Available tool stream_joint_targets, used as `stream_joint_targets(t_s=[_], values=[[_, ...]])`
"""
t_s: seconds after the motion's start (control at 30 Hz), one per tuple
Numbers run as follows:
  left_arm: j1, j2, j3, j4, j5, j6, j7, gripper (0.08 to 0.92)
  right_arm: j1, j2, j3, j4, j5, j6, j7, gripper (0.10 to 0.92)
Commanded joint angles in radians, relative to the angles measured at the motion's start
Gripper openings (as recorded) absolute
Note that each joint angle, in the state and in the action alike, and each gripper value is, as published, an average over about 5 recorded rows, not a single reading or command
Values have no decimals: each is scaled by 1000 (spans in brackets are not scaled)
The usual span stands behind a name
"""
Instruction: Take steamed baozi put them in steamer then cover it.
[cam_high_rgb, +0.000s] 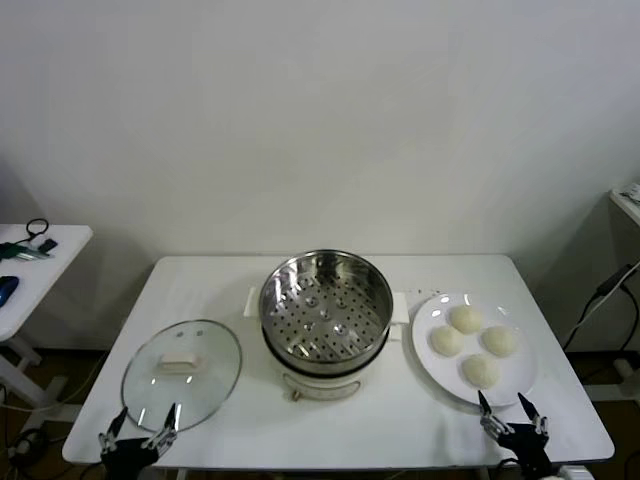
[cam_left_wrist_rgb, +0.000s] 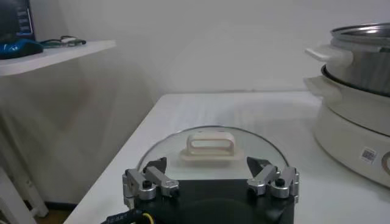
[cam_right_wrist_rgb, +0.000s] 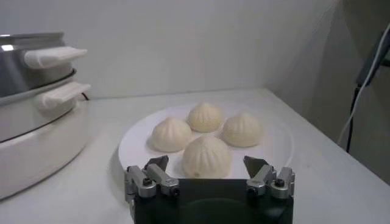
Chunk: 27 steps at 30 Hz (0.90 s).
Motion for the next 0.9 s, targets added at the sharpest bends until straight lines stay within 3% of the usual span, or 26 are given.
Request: stream_joint_targets(t_s=[0.03,0.17,0.3,0.47,0.67,0.77,0.9], values=[[2,0,-1,-1,1,1,1,823,8,0,16,21,3,-49,0,823],[-1,3,-1,-3,4,1,0,823,147,-75,73,37,-6,-243,-4,823],[-6,7,1,-1,16,-3,-2,823,407,-231,39,-42,-26,-365,-51,823],[-11,10,5,-4,18,-8,-2,823,745,-466,-161,-231,-96,-439,-257,823],[-20,11,7,-1,18,-9,-4,823,1173,-712,-639,-449,-318,-272,-713,823],[-26,13,9,3,19,-8,-3,823,1383,-760,-863,-549,-442,-104,-963,823],[-33,14,13,11,21,-9,-2,823,1672,-759,-1179,-628,-484,58,-1203,823]])
